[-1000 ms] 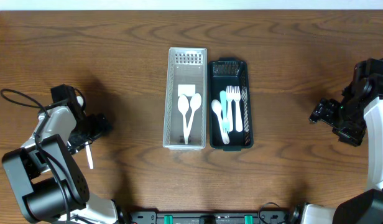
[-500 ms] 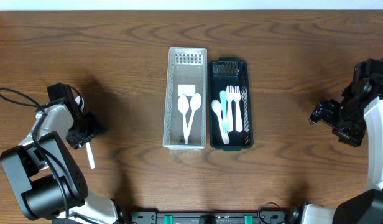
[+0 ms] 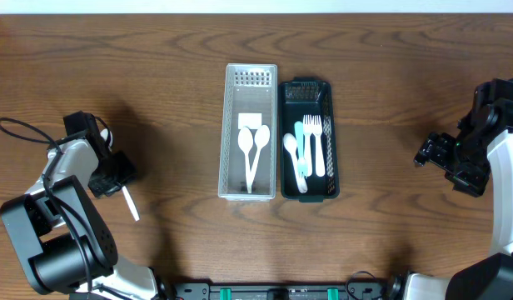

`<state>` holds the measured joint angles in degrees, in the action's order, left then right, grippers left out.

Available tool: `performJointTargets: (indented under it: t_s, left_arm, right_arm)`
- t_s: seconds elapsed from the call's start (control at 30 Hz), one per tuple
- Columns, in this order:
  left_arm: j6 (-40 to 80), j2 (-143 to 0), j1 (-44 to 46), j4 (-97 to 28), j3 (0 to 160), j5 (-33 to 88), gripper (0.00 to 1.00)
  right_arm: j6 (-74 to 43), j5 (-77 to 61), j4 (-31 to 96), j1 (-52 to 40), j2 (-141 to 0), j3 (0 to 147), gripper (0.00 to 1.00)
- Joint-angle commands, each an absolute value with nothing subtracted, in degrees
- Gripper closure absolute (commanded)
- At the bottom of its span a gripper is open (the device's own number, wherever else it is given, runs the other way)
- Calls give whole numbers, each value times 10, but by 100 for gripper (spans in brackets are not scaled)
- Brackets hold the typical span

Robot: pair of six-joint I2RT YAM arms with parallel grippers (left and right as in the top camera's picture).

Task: Pack container
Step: 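Carry the spoon with the left gripper and release it in the clear basket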

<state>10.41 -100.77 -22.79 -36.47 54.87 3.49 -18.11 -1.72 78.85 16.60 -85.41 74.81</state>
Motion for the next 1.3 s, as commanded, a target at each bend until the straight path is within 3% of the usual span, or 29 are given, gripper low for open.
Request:
performJointTargets:
  t_s: [0.0, 0.1, 0.2, 0.53, 0.9, 1.1, 1.27]
  left_arm:
    - [101, -1037, -231, -372, 535, 15, 78]
    - [101, -1037, -231, -372, 535, 15, 81]
    - [105, -1035, -231, -373, 535, 15, 94]
    - [112, -919, -165, -437, 563, 15, 94]
    - [112, -718, 112, -529, 724, 15, 94]
    - [112, -736, 251, -472, 745, 15, 94]
    - [112, -827, 293, -430, 745, 15, 94]
  right_arm:
    - [-171, -15, 790, 169, -843, 747, 11]
    - [-171, -15, 788, 169, -843, 747, 11]
    - [-171, -15, 786, 169, -843, 747, 11]
    - [-171, -15, 781, 169, -843, 747, 12]
    - [-171, -15, 779, 169, -843, 747, 11]
    - [-171, -15, 774, 169, -843, 747, 11]
    - [-171, -15, 771, 169, -843, 747, 11]
